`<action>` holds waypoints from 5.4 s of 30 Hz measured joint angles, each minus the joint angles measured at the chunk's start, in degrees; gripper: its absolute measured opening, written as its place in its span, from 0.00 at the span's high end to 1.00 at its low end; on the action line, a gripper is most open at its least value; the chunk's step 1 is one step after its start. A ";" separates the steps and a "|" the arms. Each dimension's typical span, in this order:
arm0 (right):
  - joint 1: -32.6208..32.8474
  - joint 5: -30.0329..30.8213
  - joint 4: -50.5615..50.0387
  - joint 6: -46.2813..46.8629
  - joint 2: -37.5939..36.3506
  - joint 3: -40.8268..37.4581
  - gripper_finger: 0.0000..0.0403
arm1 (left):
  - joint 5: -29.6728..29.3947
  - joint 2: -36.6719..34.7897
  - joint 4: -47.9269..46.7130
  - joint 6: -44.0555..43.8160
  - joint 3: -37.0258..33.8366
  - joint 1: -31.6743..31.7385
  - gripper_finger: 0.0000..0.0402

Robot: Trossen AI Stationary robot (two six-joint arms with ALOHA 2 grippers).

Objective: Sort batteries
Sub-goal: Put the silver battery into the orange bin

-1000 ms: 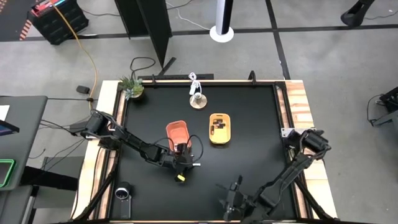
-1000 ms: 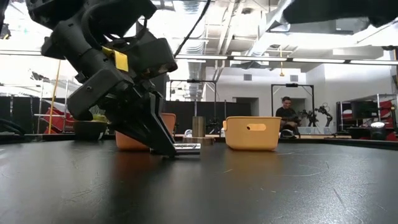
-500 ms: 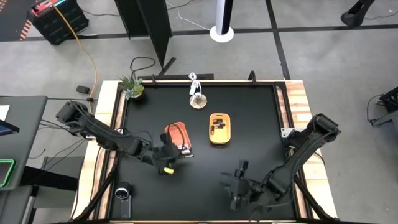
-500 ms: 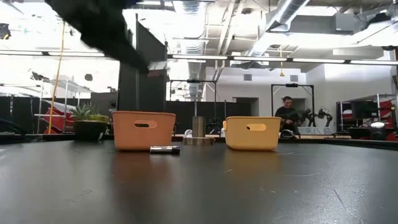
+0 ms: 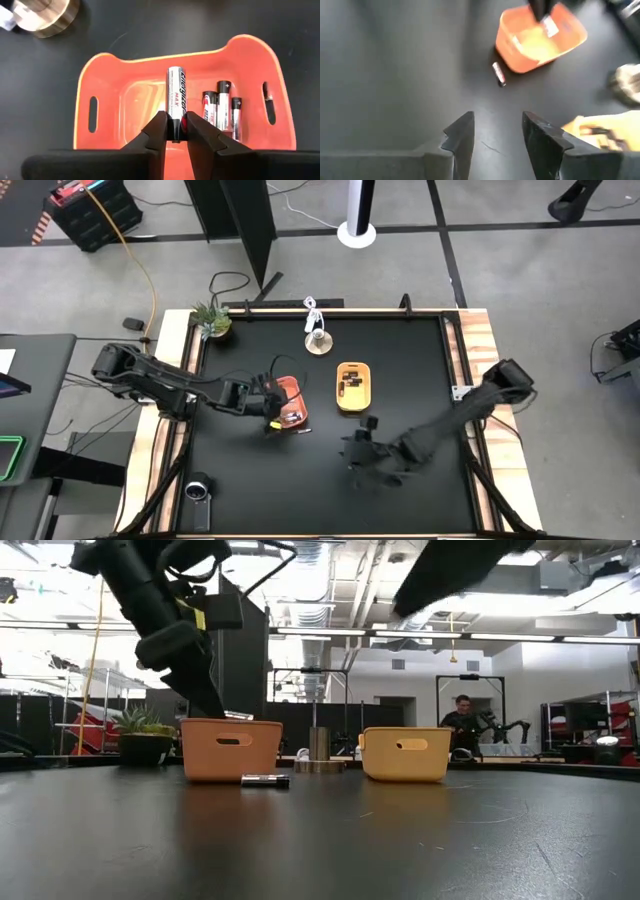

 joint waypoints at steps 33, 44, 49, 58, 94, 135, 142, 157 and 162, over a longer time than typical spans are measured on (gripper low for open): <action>-21.39 -27.72 24.96 -20.70 19.20 0.09 0.43 | 2.17 -7.52 -1.28 -1.47 -0.16 -6.82 0.68; -21.81 -29.24 25.68 -21.90 21.85 1.75 0.52 | -6.23 -9.67 2.58 -14.33 -7.07 -17.27 0.68; -21.80 -29.35 25.26 -21.70 21.90 1.77 0.70 | -10.31 -10.73 3.18 -18.88 -9.22 -20.09 0.68; -21.16 -29.28 23.62 -20.43 21.92 1.79 0.92 | -11.16 -10.78 3.39 -20.00 -9.35 -20.68 0.68; -21.98 -21.48 4.93 -34.18 21.95 24.33 0.98 | -6.91 -8.75 8.55 -16.17 -9.38 -23.21 0.68; -15.02 -20.06 3.54 -27.73 21.94 24.33 0.87 | 2.00 27.91 26.43 -12.15 2.84 -34.78 0.91; -15.02 -20.06 3.51 -28.16 21.94 24.33 0.87 | 4.39 27.74 25.62 -12.73 2.82 -33.66 0.93; -14.55 -13.68 1.33 -30.06 18.03 24.41 0.87 | 4.27 23.18 20.59 -7.81 2.45 -31.10 0.94; -13.95 -12.39 0.34 -30.33 15.33 24.39 0.87 | 2.87 20.76 18.95 -5.31 2.27 -29.98 0.94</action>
